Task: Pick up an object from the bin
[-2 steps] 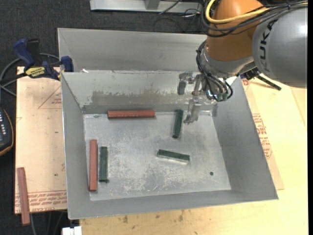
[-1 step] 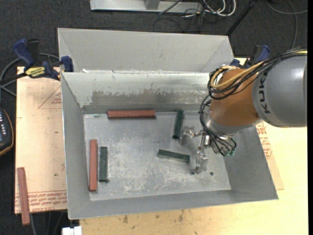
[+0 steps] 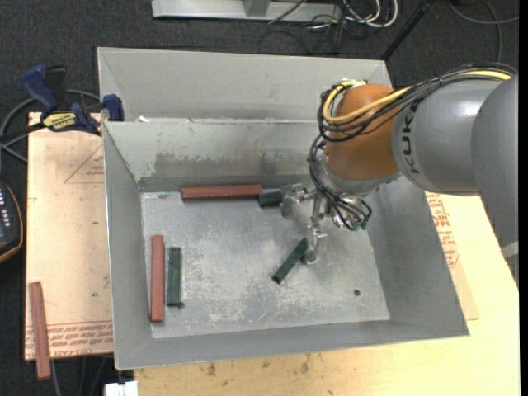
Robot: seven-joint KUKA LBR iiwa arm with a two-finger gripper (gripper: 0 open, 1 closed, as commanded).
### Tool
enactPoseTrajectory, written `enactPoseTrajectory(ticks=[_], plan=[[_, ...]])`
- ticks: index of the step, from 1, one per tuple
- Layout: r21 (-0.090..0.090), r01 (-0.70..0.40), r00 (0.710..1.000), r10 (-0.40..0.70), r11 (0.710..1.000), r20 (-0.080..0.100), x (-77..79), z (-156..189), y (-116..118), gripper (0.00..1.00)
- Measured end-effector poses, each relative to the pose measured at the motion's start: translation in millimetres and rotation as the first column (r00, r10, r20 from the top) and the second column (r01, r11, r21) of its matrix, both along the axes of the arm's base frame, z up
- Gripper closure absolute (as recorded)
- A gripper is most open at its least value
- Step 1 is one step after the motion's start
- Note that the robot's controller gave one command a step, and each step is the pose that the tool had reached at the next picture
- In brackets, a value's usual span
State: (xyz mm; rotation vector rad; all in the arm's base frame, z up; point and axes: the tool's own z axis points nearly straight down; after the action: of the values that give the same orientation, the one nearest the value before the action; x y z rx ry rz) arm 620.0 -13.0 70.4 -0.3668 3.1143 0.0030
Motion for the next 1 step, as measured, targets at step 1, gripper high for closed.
enactPoseTrajectory(ticks=[1], plan=[[0.0, -0.154, 0.988, 0.154, 0.988, -0.01, -100.7, 2.0, 37.1, 0.0]])
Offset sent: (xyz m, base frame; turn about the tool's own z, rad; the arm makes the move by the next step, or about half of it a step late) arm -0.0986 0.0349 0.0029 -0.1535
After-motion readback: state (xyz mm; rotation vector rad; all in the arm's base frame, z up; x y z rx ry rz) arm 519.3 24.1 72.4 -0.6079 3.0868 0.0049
